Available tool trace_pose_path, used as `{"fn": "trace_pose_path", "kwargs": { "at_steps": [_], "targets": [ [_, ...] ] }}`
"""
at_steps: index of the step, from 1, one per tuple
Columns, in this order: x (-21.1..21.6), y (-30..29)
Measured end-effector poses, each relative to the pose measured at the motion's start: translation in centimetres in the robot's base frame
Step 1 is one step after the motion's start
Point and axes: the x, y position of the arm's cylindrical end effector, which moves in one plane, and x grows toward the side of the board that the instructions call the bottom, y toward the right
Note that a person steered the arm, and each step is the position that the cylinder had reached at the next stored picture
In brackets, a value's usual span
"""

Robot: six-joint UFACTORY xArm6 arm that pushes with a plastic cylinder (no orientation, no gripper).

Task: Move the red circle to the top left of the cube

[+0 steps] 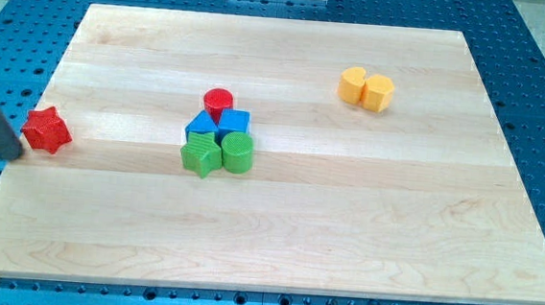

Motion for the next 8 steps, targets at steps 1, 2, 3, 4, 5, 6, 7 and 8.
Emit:
{"fn": "trace_pose_path", "kwargs": {
  "at_steps": [1,2,3,4,5,6,7,8],
  "targets": [
    [-2.3,9.7],
    [-1.1,11.1],
    [4.6,11.6],
    [0.8,18.1],
    [-5.7,21.5],
    [-6.5,22.5],
    [-7.2,22.1],
    [-10.8,23.1]
  ]
}}
